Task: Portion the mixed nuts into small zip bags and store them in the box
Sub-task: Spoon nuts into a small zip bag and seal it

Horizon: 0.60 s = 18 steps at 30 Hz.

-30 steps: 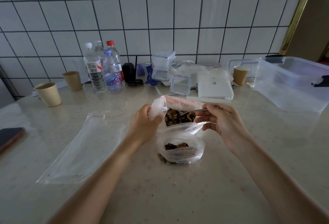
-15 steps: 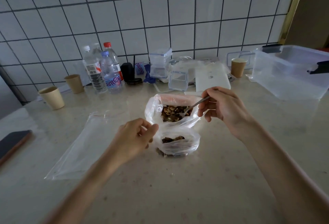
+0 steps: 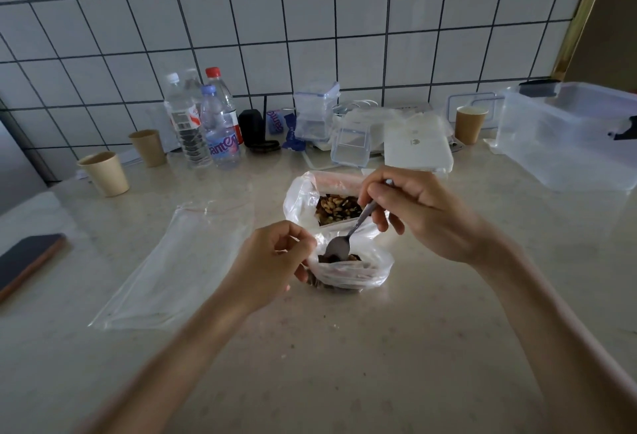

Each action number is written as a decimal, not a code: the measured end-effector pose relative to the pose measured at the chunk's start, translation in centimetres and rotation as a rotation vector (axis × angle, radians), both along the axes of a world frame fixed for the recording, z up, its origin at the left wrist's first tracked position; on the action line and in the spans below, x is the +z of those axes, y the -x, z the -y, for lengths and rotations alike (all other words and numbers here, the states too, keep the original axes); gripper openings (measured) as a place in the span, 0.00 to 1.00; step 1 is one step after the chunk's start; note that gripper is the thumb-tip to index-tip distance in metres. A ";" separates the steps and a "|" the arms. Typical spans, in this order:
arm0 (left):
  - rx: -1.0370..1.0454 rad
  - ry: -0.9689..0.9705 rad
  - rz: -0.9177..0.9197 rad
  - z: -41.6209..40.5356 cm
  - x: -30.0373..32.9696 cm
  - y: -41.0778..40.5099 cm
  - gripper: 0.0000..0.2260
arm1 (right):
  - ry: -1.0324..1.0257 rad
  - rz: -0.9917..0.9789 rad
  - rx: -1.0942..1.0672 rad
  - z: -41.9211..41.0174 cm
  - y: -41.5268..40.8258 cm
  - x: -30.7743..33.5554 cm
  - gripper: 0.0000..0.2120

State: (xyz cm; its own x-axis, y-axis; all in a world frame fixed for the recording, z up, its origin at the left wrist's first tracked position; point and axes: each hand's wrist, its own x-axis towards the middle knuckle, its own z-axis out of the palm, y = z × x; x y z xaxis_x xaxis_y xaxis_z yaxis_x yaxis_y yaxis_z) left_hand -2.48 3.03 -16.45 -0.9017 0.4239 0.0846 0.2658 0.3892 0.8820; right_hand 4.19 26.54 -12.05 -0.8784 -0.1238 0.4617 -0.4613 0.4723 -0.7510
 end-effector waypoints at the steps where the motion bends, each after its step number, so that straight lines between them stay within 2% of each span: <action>1: -0.002 -0.005 0.004 0.1 -0.1 0.0 0.05 | -0.008 -0.014 0.008 -0.1 -0.1 0.1 0.11; 6: 0.011 -0.001 0.012 0.7 -0.3 0.1 0.06 | 0.009 -0.033 -0.020 -0.7 -0.2 0.5 0.12; 10: 0.009 0.020 0.012 1.0 -0.3 0.3 0.06 | 0.254 -0.003 -0.102 -1.0 0.4 0.2 0.12; 15: 0.086 0.050 -0.038 1.5 0.3 2.0 0.09 | 0.577 0.149 -0.310 -1.3 1.1 -0.6 0.13; 18: 0.186 0.049 -0.101 1.1 0.6 3.9 0.12 | 0.638 0.199 -0.401 -1.4 1.4 -1.0 0.12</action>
